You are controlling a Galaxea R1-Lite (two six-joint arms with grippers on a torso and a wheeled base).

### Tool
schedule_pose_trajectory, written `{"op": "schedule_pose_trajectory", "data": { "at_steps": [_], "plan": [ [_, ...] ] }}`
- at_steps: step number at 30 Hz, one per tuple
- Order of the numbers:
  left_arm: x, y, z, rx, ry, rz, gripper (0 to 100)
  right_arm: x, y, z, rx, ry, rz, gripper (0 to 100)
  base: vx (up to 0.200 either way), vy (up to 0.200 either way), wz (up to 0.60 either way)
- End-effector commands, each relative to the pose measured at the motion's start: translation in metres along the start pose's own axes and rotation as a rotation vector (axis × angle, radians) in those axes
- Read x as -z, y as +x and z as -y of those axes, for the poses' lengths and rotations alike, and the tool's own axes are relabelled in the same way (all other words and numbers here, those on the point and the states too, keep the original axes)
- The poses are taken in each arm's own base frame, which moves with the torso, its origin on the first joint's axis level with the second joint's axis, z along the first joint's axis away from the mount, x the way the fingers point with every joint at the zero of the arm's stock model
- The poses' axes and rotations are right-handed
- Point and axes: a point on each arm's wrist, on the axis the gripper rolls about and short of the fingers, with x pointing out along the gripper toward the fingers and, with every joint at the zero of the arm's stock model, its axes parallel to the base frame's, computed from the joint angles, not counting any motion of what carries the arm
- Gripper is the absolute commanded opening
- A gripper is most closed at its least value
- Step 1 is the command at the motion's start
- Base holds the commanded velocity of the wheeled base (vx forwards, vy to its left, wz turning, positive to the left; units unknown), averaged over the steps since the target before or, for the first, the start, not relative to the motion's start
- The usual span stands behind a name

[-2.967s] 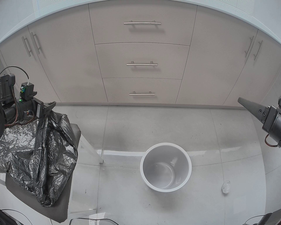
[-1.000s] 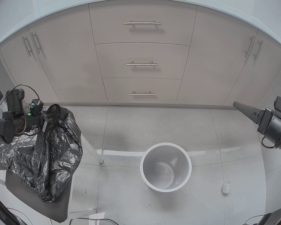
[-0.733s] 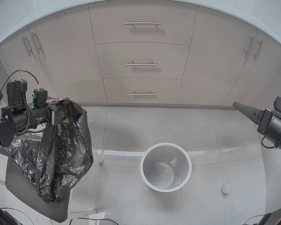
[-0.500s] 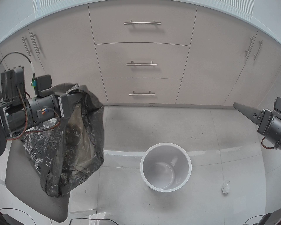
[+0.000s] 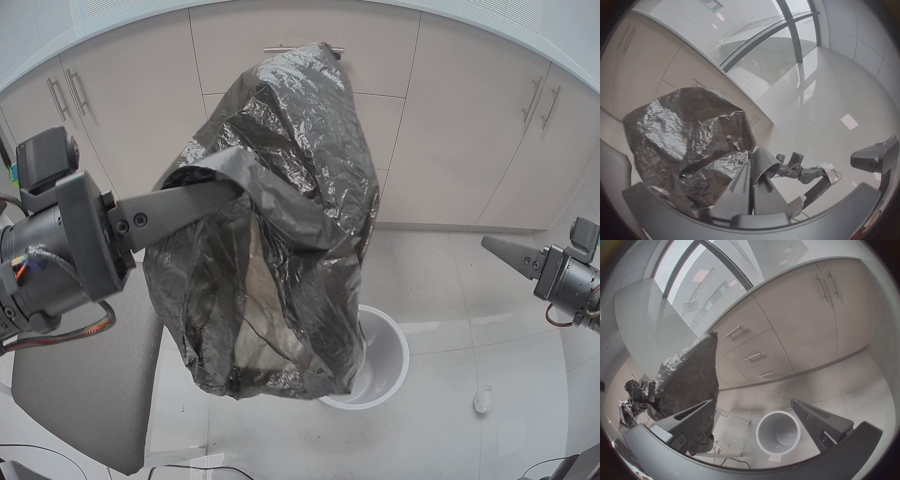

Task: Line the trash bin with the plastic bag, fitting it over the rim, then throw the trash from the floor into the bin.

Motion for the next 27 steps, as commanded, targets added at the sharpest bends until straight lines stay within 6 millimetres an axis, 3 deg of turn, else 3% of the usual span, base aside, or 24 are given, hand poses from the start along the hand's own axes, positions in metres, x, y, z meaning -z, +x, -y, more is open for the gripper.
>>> {"op": "schedule_pose_trajectory", "data": {
  "at_steps": [1, 4, 9, 16, 27],
  "plan": [
    [0.017, 0.018, -0.010, -0.051, -0.062, 0.002, 0, 0.023, 0.023, 0.004, -0.002, 0.007, -0.102, 100, 0.000, 0.000, 0.00],
    [0.016, 0.026, -0.013, -0.101, -0.072, 0.054, 0, 0.033, 0.028, 0.001, -0.026, 0.002, -0.125, 100, 0.000, 0.000, 0.00],
    [0.021, 0.044, -0.023, -0.183, -0.112, 0.129, 0, 0.068, 0.044, -0.010, -0.095, -0.020, -0.239, 100, 0.000, 0.000, 0.00],
    [0.007, 0.074, -0.038, -0.282, -0.153, 0.271, 0, 0.093, 0.050, -0.021, -0.151, -0.105, -0.328, 100, 0.000, 0.000, 0.00],
    [0.006, 0.078, -0.020, -0.213, -0.230, 0.282, 0, 0.139, 0.054, -0.042, -0.255, -0.187, -0.489, 100, 0.000, 0.000, 0.00]
  ]
}}
